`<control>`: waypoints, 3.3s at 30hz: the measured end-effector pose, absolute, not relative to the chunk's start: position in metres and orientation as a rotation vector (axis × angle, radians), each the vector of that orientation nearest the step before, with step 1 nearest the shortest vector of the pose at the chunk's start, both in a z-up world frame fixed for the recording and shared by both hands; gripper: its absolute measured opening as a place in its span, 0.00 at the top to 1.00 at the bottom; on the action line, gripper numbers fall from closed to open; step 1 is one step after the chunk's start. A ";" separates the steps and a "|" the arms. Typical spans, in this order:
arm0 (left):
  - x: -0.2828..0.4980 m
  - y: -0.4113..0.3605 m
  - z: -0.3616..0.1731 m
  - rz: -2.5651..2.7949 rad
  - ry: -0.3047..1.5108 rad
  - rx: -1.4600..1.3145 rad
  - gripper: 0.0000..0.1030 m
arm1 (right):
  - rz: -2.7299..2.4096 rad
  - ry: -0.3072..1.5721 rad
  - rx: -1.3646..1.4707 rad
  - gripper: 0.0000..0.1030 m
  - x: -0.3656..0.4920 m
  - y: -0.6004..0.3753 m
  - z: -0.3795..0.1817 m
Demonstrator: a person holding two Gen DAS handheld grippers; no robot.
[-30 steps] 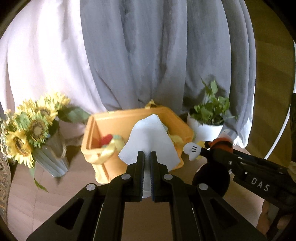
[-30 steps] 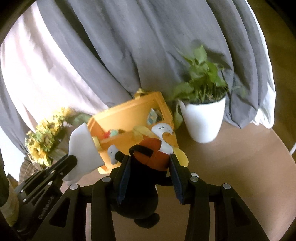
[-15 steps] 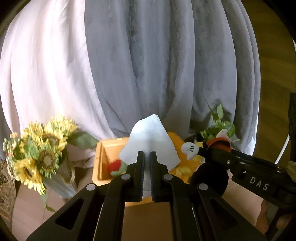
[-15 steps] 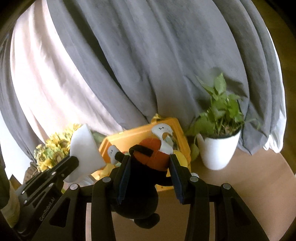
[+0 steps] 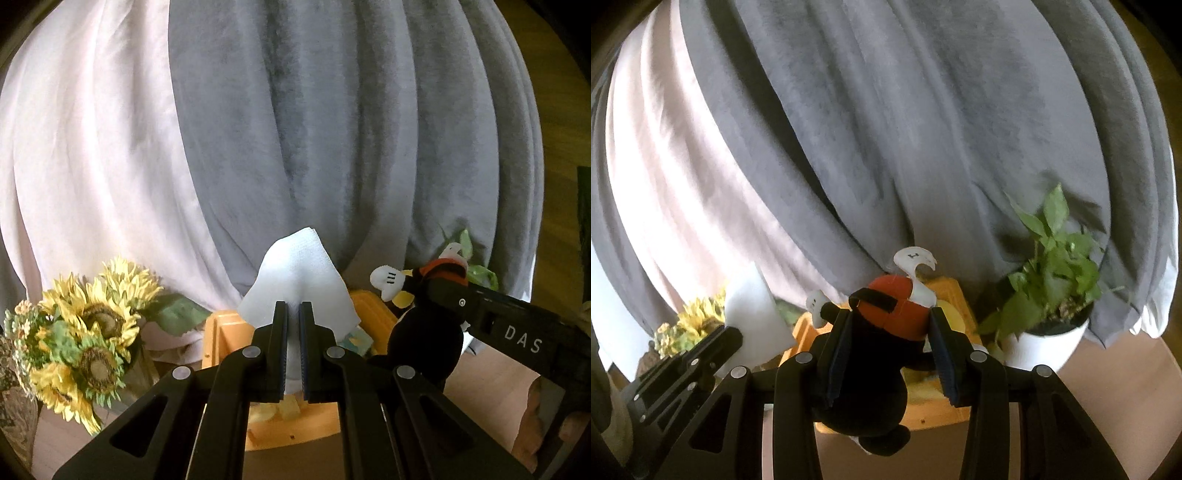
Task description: Organize soft objects
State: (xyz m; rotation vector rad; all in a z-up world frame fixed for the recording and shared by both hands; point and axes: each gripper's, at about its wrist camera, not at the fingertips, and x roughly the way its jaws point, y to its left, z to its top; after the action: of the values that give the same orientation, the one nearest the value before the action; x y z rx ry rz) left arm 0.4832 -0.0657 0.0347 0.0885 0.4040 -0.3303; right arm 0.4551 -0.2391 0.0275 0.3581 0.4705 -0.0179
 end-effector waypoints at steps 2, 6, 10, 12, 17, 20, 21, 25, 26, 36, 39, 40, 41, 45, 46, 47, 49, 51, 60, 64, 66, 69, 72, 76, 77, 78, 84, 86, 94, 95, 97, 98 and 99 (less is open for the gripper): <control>0.491 -0.065 0.035 -0.322 0.402 0.093 0.92 | -0.016 0.466 0.355 0.58 0.465 -0.238 0.029; 0.508 -0.064 0.034 -0.309 0.409 0.096 0.92 | -0.006 0.467 0.352 0.58 0.484 -0.237 0.030; 0.525 -0.062 0.028 -0.301 0.430 0.090 0.92 | 0.004 0.475 0.356 0.58 0.502 -0.234 0.027; 0.534 -0.061 0.023 -0.295 0.444 0.088 0.92 | 0.012 0.483 0.362 0.58 0.515 -0.233 0.023; 0.559 -0.059 0.006 -0.289 0.490 0.078 0.92 | 0.028 0.504 0.379 0.58 0.541 -0.229 0.012; 0.573 -0.059 -0.008 -0.289 0.523 0.076 0.92 | 0.035 0.520 0.379 0.58 0.558 -0.226 0.003; 0.577 -0.060 -0.012 -0.292 0.535 0.072 0.92 | 0.037 0.529 0.380 0.58 0.563 -0.224 -0.001; 0.596 -0.060 -0.034 -0.292 0.587 0.063 0.92 | 0.037 0.568 0.374 0.58 0.583 -0.220 -0.017; 0.599 -0.061 -0.039 -0.292 0.597 0.064 0.92 | 0.035 0.580 0.375 0.58 0.587 -0.220 -0.022; 0.621 -0.074 -0.081 -0.307 0.714 0.097 0.92 | 0.047 0.729 0.391 0.58 0.620 -0.219 -0.078; 0.623 -0.078 -0.089 -0.308 0.742 0.106 0.92 | 0.054 0.781 0.401 0.58 0.624 -0.219 -0.091; 0.625 -0.078 -0.091 -0.308 0.747 0.103 0.92 | 0.056 0.800 0.400 0.58 0.625 -0.218 -0.095; 0.626 -0.078 -0.094 -0.312 0.758 0.099 0.92 | 0.056 0.812 0.402 0.58 0.625 -0.218 -0.097; 0.629 -0.077 -0.099 -0.307 0.784 0.080 0.91 | 0.068 0.854 0.382 0.55 0.632 -0.215 -0.101; 0.629 -0.077 -0.099 -0.306 0.785 0.079 0.90 | 0.068 0.864 0.376 0.55 0.634 -0.215 -0.102; 0.629 -0.077 -0.099 -0.307 0.786 0.079 0.88 | 0.073 0.878 0.368 0.55 0.635 -0.213 -0.102; 0.628 -0.077 -0.098 -0.306 0.786 0.081 0.83 | 0.079 0.887 0.360 0.55 0.636 -0.212 -0.102; 0.626 -0.076 -0.097 -0.300 0.780 0.079 0.78 | 0.083 0.895 0.352 0.55 0.636 -0.213 -0.102; 0.616 -0.066 -0.079 -0.268 0.755 0.058 0.68 | 0.071 0.876 0.296 0.49 0.629 -0.213 -0.087; 0.607 -0.060 -0.066 -0.264 0.733 0.033 0.67 | 0.059 0.848 0.278 0.49 0.621 -0.214 -0.075; 0.600 -0.057 -0.060 -0.258 0.720 0.030 0.65 | 0.058 0.837 0.265 0.49 0.613 -0.214 -0.068; 0.585 -0.052 -0.050 -0.253 0.694 0.019 0.62 | 0.047 0.814 0.241 0.49 0.599 -0.213 -0.058; 0.564 -0.046 -0.039 -0.242 0.662 0.021 0.61 | 0.026 0.795 0.224 0.49 0.585 -0.212 -0.049; 0.537 -0.041 -0.025 -0.225 0.628 0.026 0.61 | 0.012 0.770 0.218 0.49 0.557 -0.213 -0.035; 0.530 -0.040 -0.022 -0.220 0.620 0.028 0.59 | 0.009 0.764 0.215 0.49 0.550 -0.212 -0.032; 0.519 -0.038 -0.017 -0.210 0.609 0.029 0.58 | 0.005 0.753 0.210 0.49 0.540 -0.212 -0.027; 0.470 -0.028 0.004 -0.173 0.560 0.030 0.47 | -0.017 0.701 0.168 0.49 0.485 -0.213 -0.004; 0.453 -0.024 0.009 -0.148 0.540 0.036 0.40 | -0.037 0.671 0.146 0.46 0.462 -0.212 0.005; 0.387 -0.011 0.027 -0.091 0.471 0.071 0.26 | -0.096 0.610 0.118 0.37 0.388 -0.198 0.028; 0.382 -0.010 0.028 -0.088 0.465 0.074 0.25 | -0.103 0.605 0.118 0.35 0.380 -0.197 0.030; 0.365 -0.008 0.031 -0.086 0.444 0.091 0.21 | -0.123 0.590 0.120 0.34 0.362 -0.194 0.034; 0.359 -0.007 0.033 -0.083 0.437 0.097 0.18 | -0.133 0.582 0.123 0.34 0.353 -0.193 0.036; 0.350 -0.006 0.035 -0.078 0.422 0.107 0.17 | -0.145 0.572 0.127 0.33 0.343 -0.192 0.038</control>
State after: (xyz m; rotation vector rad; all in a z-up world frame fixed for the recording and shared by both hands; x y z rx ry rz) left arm 0.3500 -0.0064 0.0346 0.1072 0.4219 -0.0783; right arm 0.3427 -0.1922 0.0381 0.1272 0.5715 -0.1447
